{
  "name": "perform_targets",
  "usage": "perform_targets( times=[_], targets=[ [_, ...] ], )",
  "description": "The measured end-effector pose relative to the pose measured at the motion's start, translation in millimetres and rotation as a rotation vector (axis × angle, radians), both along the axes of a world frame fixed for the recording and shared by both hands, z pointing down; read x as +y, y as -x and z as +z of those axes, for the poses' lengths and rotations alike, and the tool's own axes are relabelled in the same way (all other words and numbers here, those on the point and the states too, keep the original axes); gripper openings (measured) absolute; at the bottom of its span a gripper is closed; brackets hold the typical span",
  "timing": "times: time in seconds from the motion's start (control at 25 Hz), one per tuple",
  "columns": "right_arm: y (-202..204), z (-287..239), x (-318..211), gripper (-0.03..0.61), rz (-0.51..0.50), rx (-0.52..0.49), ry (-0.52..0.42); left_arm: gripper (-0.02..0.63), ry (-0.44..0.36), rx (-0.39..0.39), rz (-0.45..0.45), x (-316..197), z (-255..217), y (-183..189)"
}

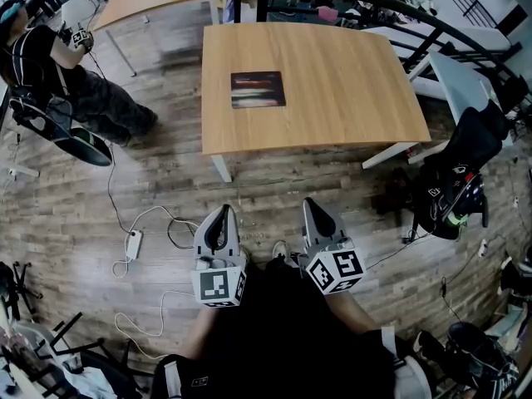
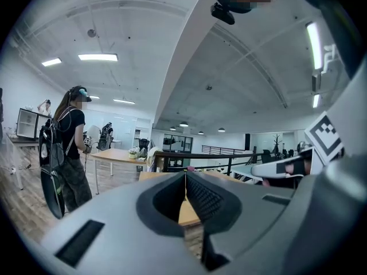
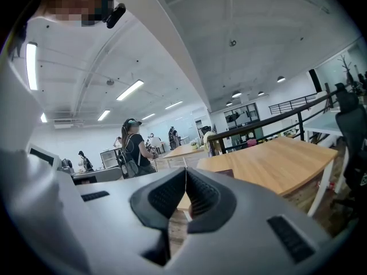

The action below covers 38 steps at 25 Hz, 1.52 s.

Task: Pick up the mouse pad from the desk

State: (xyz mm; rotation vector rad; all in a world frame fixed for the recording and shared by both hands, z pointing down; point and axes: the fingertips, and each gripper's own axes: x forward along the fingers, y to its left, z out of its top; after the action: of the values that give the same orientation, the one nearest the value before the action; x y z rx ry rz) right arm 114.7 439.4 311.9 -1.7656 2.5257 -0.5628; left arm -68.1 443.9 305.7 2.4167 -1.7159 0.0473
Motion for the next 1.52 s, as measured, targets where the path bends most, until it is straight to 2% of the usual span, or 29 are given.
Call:
perform_targets(
  times=[0.6, 0.88, 1.16, 1.36, 1.52],
  targets=[
    [53, 1, 9, 0.031, 0.052, 0.033, -0.006, 0.025, -0.001, 0.015, 0.078, 7, 6, 44],
    [55, 7, -2, 0.031, 0.067, 0.033, 0.008, 0.023, 0.023, 0.022, 0.085, -5, 14, 48],
    [60, 14, -47, 0.031, 0.025, 0.016, 0.005, 0.023, 0.031, 0.002, 0.057, -42, 22, 46],
    [57, 11, -94, 0.031, -0.015, 0.008, -0.003, 0.023, 0.033, 0.018, 0.026, -85, 20, 39],
    [42, 11, -134, 0.031, -0.038, 0.008, 0.001, 0.023, 0.045, -0.003, 0.011, -126, 19, 23]
  ],
)
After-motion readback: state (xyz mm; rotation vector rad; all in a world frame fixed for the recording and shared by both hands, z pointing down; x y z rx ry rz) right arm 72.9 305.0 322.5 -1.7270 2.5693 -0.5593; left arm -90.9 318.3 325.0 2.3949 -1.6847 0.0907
